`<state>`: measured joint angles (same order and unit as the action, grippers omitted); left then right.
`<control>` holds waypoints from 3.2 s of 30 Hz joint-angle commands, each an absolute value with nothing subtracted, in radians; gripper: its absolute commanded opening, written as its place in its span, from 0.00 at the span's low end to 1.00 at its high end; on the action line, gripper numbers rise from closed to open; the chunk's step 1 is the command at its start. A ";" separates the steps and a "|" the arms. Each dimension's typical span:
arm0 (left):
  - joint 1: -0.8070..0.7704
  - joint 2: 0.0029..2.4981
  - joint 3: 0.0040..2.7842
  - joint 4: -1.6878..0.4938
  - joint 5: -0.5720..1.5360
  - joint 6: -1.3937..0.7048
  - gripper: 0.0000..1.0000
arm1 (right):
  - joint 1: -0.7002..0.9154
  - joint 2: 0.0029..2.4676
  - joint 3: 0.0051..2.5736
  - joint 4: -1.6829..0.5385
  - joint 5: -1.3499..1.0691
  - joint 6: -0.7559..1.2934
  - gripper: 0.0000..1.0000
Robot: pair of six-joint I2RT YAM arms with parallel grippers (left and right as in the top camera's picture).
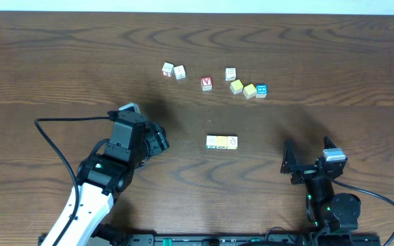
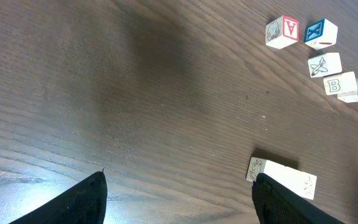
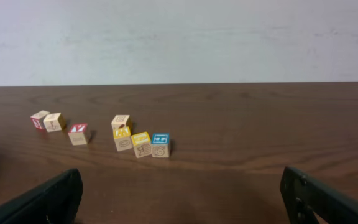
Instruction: Lift 3 blocks
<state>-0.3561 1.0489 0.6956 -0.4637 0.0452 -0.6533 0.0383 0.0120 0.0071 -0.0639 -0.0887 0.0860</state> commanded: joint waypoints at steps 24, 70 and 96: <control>-0.352 1.045 0.705 -0.575 -0.006 -0.585 0.75 | 0.013 0.006 0.005 -0.070 -0.076 0.070 0.99; -0.011 0.109 0.053 0.006 0.295 -0.011 0.75 | 0.013 0.006 0.006 -0.070 -0.076 0.070 0.99; 0.017 0.001 0.004 -0.010 0.261 0.010 0.75 | 0.013 0.006 0.006 -0.070 -0.076 0.070 0.99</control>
